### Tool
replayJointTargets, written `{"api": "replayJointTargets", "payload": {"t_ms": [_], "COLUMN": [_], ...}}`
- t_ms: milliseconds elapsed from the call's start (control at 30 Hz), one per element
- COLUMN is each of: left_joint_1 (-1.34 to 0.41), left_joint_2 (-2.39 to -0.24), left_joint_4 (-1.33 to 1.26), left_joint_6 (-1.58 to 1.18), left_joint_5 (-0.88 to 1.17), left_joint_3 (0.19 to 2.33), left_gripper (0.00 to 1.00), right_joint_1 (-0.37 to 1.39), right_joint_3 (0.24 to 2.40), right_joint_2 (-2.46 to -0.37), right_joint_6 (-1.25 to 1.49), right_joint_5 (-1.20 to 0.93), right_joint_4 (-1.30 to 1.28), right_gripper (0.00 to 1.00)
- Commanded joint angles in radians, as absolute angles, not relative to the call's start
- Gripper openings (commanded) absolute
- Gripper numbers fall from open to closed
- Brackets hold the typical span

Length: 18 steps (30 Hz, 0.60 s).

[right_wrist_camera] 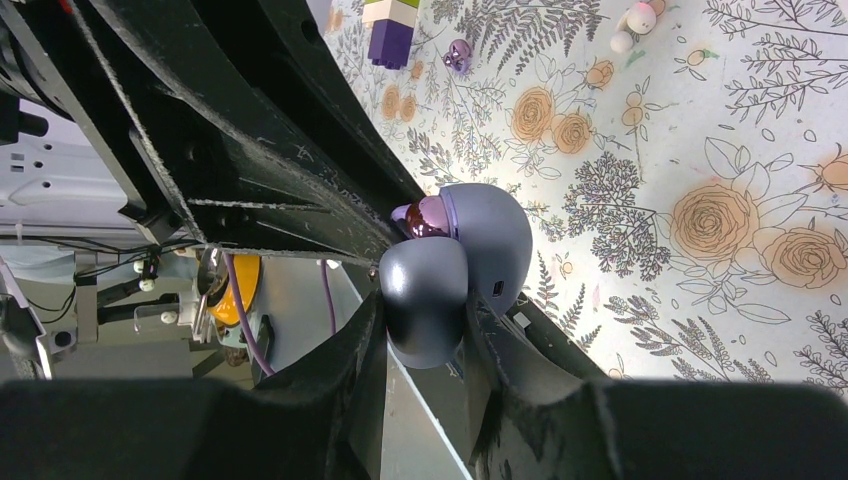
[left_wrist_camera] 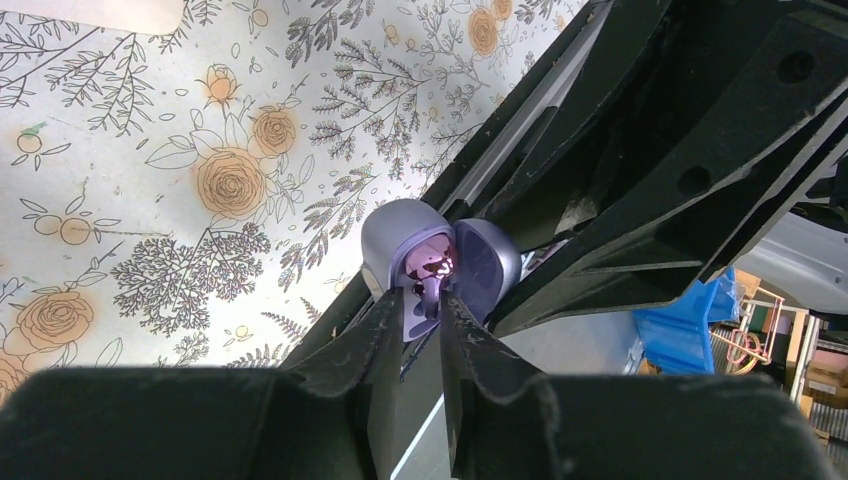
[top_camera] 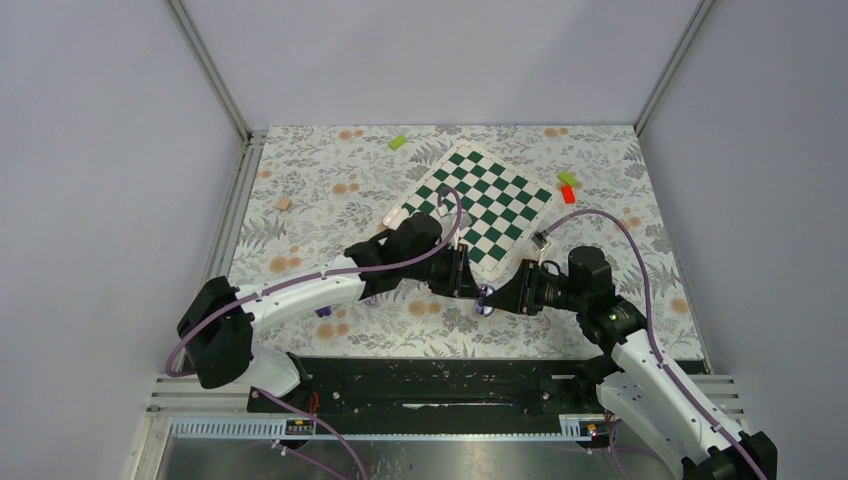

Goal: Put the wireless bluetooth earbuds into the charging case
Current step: Adjust the left earbud in the left side groove of the charging case.

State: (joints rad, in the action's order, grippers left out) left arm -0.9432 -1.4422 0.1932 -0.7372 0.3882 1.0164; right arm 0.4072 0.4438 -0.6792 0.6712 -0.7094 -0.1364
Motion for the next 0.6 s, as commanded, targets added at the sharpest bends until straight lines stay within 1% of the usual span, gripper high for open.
{"api": "replayJointTargets", "payload": {"t_ms": [0,167,367,500,567], "left_joint_1": [-0.942,-0.942,-0.942,-0.942,-0.942], "left_joint_2": [-1.422,-1.413,-1.397,-1.38,-1.37], "left_joint_4": [0.193,0.195,0.206,0.216,0.22], "left_joint_6": [-0.724,-0.723,-0.718,-0.712,-0.71], "left_joint_5": [0.367,0.37,0.37,0.367,0.36], "left_joint_3": [1.073,1.07,1.071,1.074,1.075], "left_gripper": [0.23,0.34,0.45,0.57,0.61], "right_joint_1": [0.413,0.413,0.413,0.412,0.412], "right_joint_3": [0.451,0.447,0.445,0.444,0.445], "right_joint_2": [-0.686,-0.694,-0.703,-0.716,-0.72], "right_joint_6": [0.673,0.673,0.675,0.679,0.679], "right_joint_5": [-0.728,-0.727,-0.723,-0.726,-0.726], "right_joint_4": [-0.088,-0.086,-0.078,-0.066,-0.065], "right_gripper": [0.0,0.0,0.0,0.0,0.0]}}
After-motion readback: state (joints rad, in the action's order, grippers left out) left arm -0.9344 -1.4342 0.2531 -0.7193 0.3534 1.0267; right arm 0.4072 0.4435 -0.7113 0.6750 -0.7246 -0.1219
